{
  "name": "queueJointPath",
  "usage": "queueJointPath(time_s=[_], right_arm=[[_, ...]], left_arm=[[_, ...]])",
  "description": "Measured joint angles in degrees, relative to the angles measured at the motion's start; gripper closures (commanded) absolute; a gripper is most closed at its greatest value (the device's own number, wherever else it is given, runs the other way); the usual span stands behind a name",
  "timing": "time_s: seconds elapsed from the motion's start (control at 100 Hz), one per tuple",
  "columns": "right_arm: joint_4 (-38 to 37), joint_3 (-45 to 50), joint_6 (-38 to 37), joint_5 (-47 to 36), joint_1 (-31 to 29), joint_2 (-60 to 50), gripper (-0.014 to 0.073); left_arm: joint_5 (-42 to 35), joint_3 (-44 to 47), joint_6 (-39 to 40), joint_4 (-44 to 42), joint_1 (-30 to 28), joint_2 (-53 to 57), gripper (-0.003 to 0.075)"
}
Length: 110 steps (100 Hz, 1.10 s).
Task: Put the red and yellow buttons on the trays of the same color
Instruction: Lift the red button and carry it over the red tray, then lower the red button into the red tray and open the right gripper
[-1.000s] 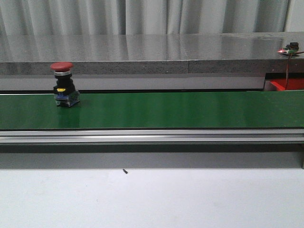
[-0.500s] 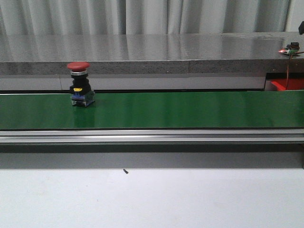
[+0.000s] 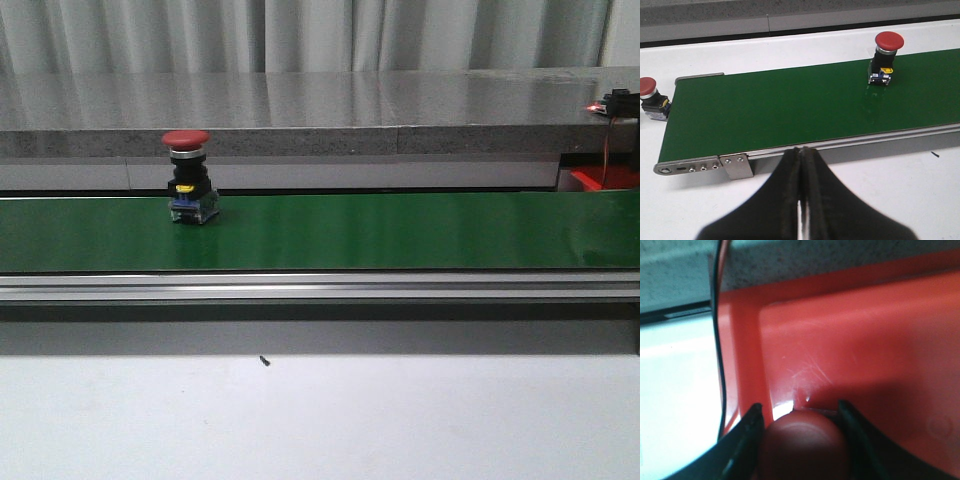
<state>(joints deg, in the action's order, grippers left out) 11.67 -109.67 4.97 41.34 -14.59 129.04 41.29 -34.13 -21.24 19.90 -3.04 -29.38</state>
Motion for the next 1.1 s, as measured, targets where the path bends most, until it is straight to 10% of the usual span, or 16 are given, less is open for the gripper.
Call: queueJointPath(time_s=[0.11,0.38,1.1], right_arm=[[0.23,-0.25,0.00,0.21,0.00,0.34,0.0466],[0.54,-0.46,0.00,0.58,0.00,0.66,-0.0020],[0.58,6.96,6.13,1.67,3.83,-15.95,-0.0020]], left_arm=[[0.00,0.00,0.00,0.00,0.00,0.00,0.0740],[0.00,0.00,0.00,0.00,0.00,0.00,0.0740],[0.00,0.00,0.00,0.00,0.00,0.00,0.0740]])
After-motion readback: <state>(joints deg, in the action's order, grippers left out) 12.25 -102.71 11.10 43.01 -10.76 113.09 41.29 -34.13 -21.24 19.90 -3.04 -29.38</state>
